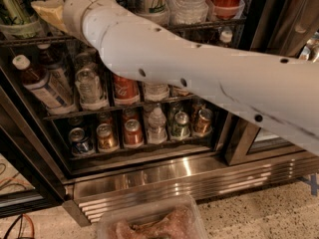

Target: Pick redbull can from top shelf of fridge

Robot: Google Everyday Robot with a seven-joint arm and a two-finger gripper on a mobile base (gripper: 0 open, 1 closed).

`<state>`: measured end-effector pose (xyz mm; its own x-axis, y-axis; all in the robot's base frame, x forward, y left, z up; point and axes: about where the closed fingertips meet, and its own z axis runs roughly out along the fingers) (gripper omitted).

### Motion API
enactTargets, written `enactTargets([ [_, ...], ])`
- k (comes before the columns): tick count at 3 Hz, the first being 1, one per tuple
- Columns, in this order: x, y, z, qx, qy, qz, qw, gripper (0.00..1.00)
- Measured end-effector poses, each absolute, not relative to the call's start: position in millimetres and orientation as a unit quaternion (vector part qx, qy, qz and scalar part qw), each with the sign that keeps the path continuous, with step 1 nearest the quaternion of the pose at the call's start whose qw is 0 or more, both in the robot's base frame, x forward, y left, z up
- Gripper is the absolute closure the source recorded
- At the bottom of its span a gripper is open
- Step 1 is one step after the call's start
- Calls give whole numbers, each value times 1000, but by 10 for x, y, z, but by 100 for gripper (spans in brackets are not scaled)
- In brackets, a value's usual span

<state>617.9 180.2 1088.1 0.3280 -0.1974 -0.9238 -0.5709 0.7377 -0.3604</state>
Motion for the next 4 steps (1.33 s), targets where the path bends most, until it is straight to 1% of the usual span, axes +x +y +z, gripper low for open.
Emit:
enactTargets([
  [1,6272,1837,10848,-340,570,129,736,30],
  [2,6337,1855,10811,-338,575,133,733,49],
  [4,6336,1856,10811,-338,575,133,733,95],
])
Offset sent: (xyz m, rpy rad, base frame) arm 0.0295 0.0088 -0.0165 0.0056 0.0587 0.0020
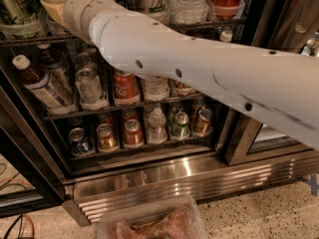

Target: Pick redbull can from top shelf of fridge

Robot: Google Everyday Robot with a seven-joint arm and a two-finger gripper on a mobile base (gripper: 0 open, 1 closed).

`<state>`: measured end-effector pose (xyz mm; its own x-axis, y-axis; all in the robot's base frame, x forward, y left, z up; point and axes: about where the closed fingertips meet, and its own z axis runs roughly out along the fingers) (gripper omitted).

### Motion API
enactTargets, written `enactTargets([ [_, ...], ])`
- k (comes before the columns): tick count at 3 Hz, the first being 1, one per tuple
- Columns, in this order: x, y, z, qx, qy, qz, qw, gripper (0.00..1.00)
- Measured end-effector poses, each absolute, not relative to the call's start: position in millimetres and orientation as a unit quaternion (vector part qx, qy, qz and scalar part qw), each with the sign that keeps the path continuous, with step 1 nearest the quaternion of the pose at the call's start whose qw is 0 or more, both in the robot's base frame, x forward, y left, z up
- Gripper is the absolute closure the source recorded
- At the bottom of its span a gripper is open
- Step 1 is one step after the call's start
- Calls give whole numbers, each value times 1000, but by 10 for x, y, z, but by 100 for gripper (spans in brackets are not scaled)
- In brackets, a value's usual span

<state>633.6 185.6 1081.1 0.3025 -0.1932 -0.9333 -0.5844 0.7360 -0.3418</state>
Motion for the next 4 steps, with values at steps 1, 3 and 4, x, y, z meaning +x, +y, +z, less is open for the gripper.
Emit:
enactTargets([
  [1,6268,1836,10912,-329,574,143,736,100],
  [3,6030,1711,11180,-295,580,172,739,100],
  [4,5826,1633,11231,-260,606,217,720,100],
])
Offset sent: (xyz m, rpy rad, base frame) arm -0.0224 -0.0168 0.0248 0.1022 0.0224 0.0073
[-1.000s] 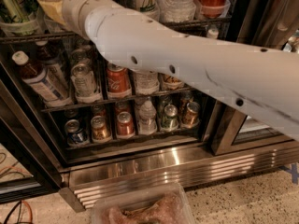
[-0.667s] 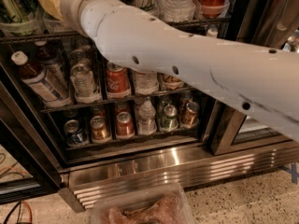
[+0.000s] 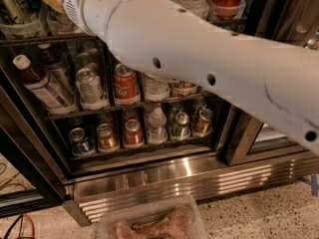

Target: Pick redbull can from top shelf of fridge

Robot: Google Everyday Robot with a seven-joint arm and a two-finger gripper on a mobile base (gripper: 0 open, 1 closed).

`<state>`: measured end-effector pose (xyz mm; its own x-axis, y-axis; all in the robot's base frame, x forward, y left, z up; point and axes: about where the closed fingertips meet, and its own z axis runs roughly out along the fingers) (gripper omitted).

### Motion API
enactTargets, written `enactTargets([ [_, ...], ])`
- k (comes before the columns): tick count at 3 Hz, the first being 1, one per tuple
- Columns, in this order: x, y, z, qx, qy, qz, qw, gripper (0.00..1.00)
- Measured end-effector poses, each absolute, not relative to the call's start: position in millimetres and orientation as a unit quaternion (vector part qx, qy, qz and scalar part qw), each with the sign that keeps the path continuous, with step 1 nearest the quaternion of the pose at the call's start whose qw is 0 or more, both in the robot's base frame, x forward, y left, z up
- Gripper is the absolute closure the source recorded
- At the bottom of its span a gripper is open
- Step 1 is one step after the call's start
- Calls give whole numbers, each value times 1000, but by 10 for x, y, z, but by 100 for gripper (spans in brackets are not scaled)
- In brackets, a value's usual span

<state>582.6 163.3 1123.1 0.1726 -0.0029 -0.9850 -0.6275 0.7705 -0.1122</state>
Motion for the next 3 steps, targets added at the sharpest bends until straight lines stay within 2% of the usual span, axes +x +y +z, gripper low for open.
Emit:
enactTargets([
  [2,5237,1090,10853,-144,691,268,655,100],
  [3,5205,1053,10835,-126,698,277,649,100],
])
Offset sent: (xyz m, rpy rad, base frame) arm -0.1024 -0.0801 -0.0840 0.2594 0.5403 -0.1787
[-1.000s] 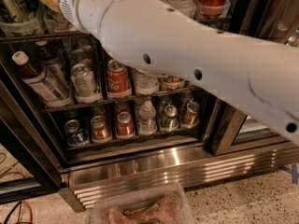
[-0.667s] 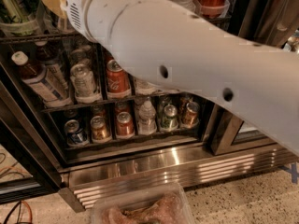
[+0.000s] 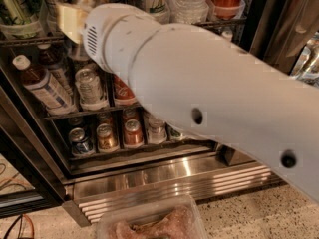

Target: Pick redbull can from top shelf of fridge

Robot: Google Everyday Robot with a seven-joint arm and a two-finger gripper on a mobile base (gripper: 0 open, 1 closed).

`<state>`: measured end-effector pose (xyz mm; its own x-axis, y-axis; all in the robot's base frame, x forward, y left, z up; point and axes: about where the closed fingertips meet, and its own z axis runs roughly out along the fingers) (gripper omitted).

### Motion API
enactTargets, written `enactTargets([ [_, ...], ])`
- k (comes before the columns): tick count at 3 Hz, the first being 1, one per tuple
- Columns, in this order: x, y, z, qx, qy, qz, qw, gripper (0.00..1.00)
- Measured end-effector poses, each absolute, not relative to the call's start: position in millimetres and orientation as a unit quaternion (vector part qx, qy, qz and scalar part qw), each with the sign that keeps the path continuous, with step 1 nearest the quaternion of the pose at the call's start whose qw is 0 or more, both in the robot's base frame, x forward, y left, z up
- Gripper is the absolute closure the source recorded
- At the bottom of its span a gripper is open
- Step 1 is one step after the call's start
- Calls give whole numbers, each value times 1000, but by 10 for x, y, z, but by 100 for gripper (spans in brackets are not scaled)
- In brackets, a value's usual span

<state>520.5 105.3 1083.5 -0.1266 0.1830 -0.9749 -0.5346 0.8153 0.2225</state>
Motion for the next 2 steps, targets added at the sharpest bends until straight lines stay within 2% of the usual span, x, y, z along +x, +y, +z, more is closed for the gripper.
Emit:
enactTargets([
  [1,5059,1013,10871,-93,701,290,645,100],
  [2,4717,925,10702,-5,713,316,626,100],
])
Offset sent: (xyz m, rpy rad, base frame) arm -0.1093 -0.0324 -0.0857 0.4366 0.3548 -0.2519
